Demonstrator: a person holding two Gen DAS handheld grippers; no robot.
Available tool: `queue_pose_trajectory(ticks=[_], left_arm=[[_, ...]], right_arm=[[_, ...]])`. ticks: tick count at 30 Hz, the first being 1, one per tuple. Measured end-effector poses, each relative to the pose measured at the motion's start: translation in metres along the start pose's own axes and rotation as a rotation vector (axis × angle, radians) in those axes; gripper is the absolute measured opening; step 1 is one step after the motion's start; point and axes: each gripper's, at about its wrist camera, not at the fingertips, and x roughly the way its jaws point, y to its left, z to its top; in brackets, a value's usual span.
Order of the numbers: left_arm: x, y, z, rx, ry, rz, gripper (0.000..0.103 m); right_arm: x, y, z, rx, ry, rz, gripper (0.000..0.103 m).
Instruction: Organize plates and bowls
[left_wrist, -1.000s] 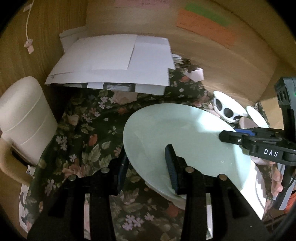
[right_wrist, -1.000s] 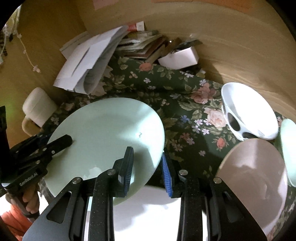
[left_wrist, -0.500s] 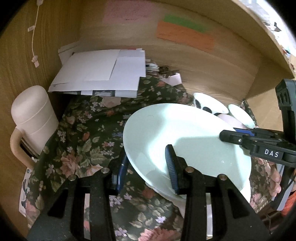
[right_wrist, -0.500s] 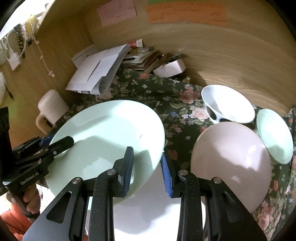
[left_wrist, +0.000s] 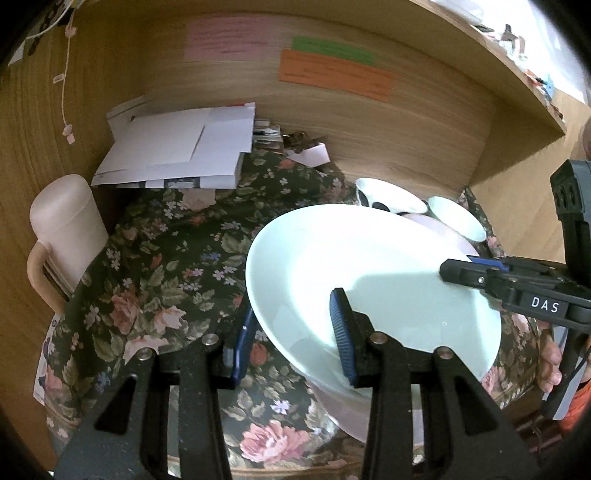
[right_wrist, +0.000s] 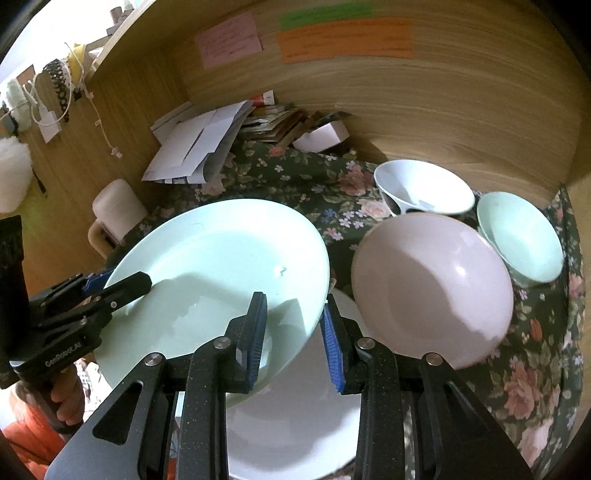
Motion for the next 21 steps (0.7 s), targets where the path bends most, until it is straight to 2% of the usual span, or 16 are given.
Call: queue_pose_trajectory(ticks=[9,21], left_arm=[[0.002,-0.011,-0.017,-0.005,0.030,-0.029,0.039],[0.018,-0.012,-0.036,-0.016,0.097,-0.045,0.039]], right_arm=[[-0.009,-0.010,-0.022,0.040,0.000,0.005,0.028],[0.001,-0.022,-0.046,0.090,0.040,0.013,0.028]])
